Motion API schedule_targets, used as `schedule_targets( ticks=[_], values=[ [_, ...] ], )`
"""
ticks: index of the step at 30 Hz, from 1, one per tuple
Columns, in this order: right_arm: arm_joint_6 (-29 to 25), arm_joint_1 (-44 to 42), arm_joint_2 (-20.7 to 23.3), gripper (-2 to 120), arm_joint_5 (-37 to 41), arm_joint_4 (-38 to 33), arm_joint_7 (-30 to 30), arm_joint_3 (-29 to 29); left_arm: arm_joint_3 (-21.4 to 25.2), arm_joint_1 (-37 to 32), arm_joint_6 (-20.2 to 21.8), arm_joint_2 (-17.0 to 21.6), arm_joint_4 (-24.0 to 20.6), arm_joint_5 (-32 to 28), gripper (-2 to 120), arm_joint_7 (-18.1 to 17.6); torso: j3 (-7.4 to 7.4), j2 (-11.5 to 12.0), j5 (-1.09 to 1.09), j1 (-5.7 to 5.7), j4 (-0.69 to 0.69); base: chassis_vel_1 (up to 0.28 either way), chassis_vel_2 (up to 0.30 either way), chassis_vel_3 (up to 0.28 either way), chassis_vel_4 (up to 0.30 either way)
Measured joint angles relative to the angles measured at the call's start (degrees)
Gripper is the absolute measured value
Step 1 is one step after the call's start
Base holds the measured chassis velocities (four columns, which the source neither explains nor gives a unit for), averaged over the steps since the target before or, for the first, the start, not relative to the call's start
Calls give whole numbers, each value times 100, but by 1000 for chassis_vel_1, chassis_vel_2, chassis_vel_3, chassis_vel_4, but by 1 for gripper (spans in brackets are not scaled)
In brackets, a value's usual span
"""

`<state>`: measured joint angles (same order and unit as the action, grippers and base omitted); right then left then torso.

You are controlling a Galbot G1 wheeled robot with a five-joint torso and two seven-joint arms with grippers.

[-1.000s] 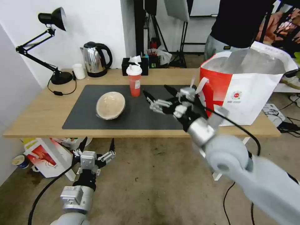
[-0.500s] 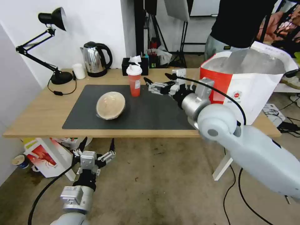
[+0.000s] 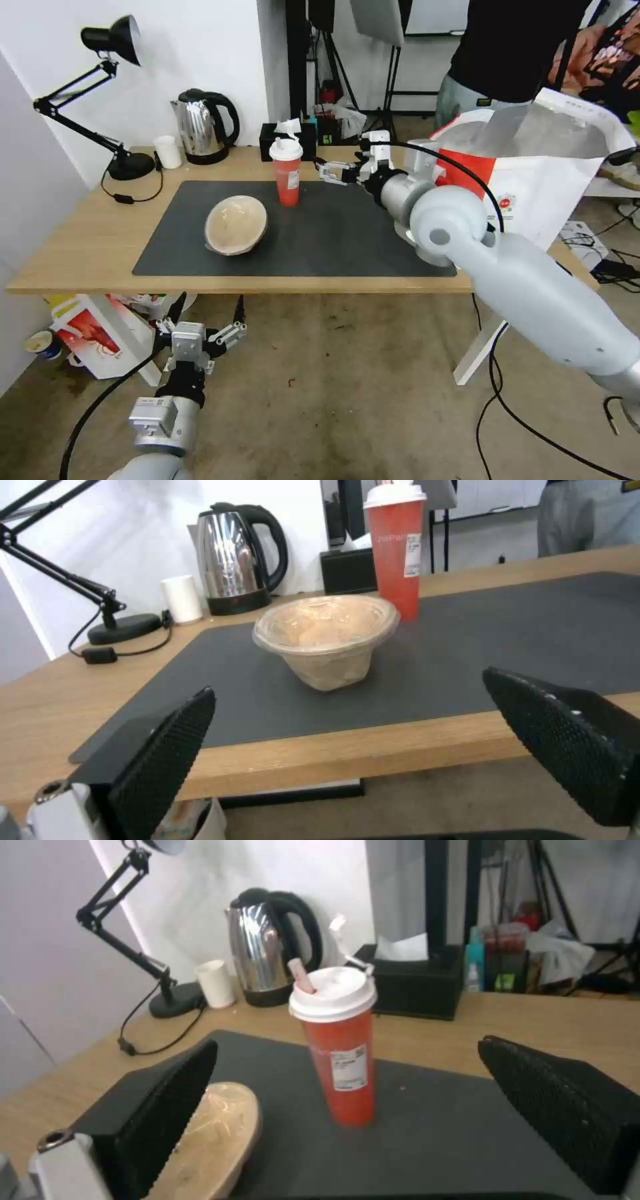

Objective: Pick up the trash from the table and place it into the takeout bag.

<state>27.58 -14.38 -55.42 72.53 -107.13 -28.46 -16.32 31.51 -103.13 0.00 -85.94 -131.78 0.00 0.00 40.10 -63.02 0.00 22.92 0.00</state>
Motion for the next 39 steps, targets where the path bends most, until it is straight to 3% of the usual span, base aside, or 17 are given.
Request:
schedule_targets(
  ticks=[10, 22, 39],
  values=[
    [149, 516, -685, 100, -162, 1195, 303, -330, 0, 0, 0, 0, 0, 0, 100, 0, 0, 0, 0, 0, 0, 0, 0, 0, 0],
    [164, 958, -1183, 100, -417, 2177, 607, -525, 0, 0, 0, 0, 0, 0, 100, 0, 1, -1, 0, 0, 0, 0, 0, 0, 0],
    [270, 1159, -1448, 100, -583, 2668, 974, -687, 0, 0, 0, 0, 0, 0, 100, 0, 0, -1, 0, 0, 0, 0, 0, 0, 0]
  ],
)
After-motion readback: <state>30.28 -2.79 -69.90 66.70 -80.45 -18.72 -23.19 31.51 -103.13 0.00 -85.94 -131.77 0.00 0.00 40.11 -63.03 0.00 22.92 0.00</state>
